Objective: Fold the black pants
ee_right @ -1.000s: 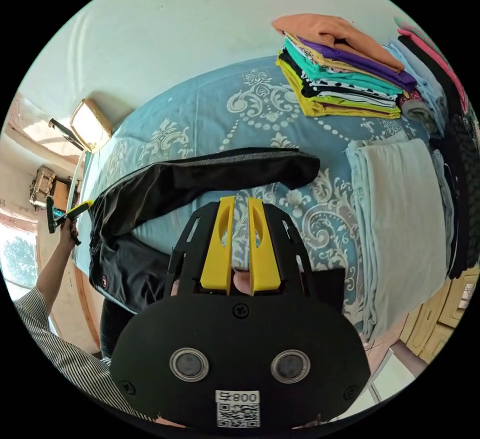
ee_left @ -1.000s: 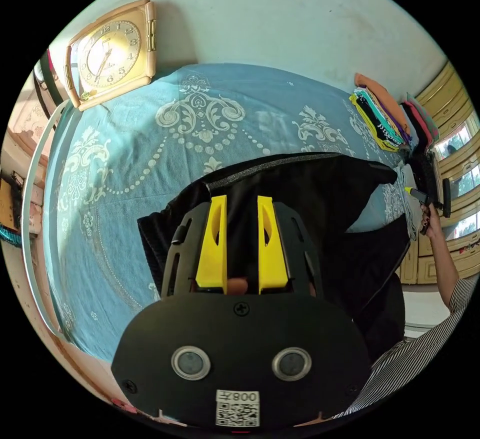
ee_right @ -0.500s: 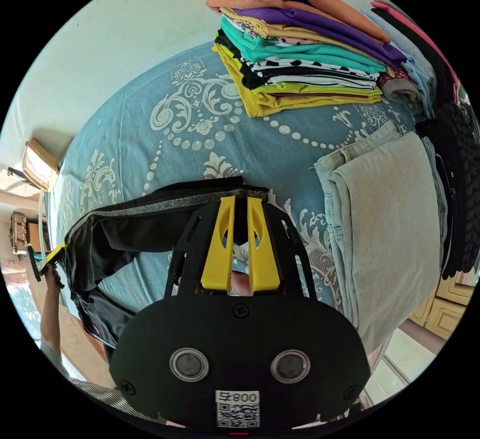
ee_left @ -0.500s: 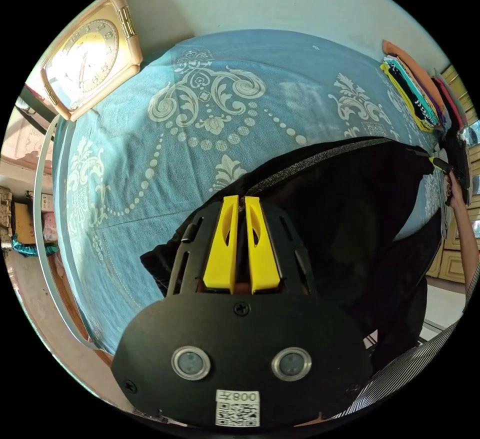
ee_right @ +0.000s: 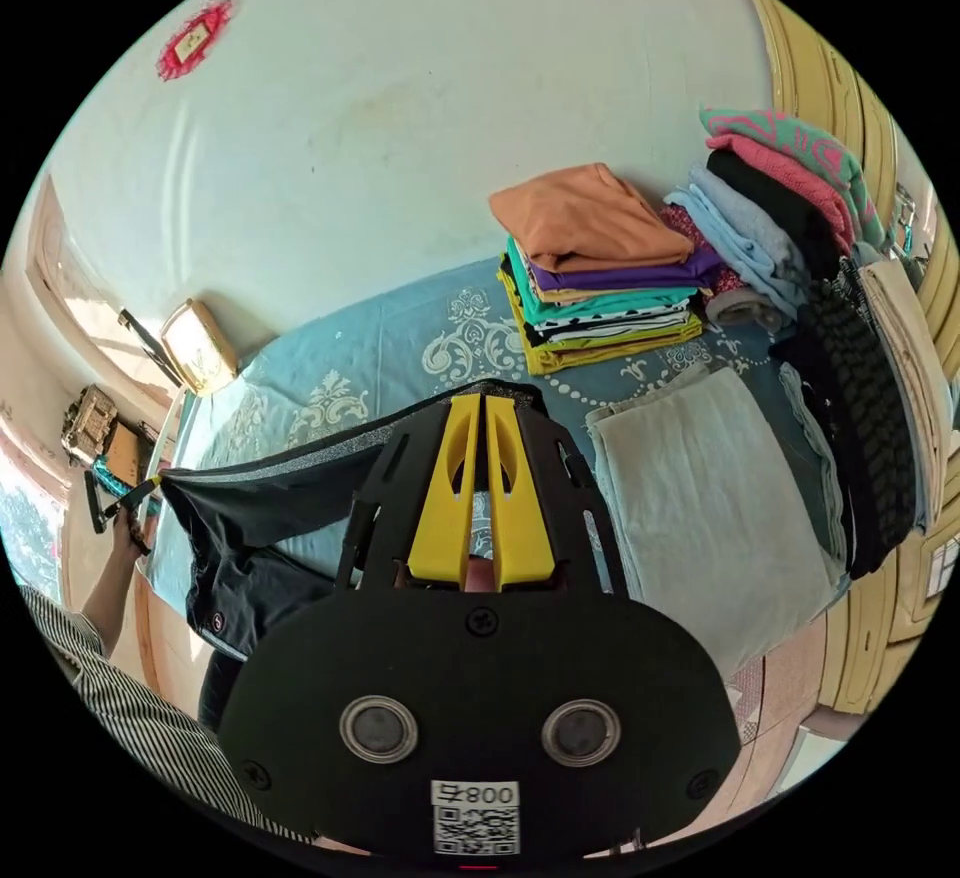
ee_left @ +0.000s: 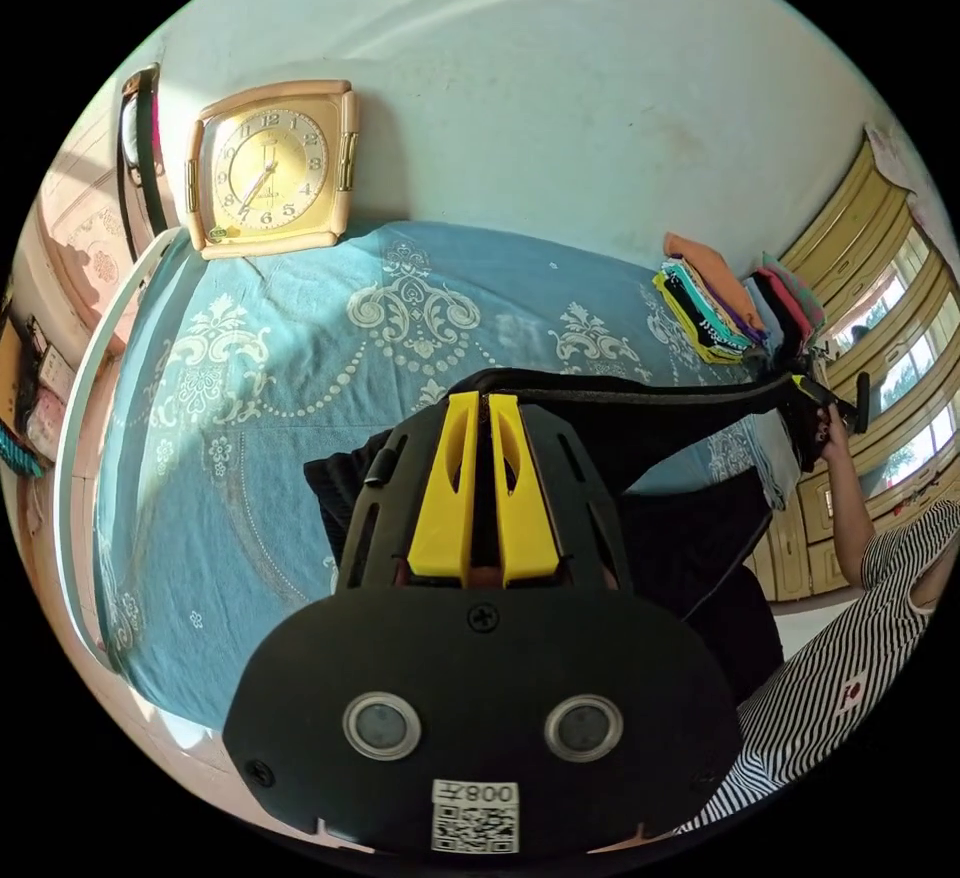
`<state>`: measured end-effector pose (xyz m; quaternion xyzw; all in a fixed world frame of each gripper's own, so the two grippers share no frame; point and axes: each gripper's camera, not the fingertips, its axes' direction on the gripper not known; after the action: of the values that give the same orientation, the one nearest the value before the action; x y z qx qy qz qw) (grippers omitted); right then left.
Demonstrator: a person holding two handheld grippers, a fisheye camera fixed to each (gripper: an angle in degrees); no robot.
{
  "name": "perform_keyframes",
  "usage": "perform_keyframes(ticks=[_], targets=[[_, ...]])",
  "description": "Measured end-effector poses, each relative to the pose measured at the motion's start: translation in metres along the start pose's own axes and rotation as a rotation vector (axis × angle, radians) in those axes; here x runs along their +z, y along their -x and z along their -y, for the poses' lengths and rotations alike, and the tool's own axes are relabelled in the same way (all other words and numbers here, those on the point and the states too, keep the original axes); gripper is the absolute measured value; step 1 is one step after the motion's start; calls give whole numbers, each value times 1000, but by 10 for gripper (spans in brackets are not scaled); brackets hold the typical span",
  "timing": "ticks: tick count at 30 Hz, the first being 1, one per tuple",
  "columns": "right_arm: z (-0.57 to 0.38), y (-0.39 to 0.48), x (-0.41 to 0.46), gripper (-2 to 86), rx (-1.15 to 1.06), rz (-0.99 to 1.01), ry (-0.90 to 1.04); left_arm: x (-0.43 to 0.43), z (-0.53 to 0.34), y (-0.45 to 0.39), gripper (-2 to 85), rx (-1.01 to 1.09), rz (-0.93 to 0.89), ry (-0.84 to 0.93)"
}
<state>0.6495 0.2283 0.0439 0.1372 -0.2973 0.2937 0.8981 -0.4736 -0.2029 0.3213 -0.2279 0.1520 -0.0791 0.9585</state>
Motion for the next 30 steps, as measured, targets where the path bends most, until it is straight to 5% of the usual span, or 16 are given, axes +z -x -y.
perform_keyframes(ticks=[5,10,21,30], targets=[[68,5,14,6,-16,7,63,35,30,16,25,-43,11,70],[132,-23,108,21,151,-45,358,106,50,42,33,-151,130,240],[99,-53,123,79,106,-79,418,107,16,66,71,-175,38,190],[119,-70,156,22,98,-163,538,118,0,87,77,-278,25,206]])
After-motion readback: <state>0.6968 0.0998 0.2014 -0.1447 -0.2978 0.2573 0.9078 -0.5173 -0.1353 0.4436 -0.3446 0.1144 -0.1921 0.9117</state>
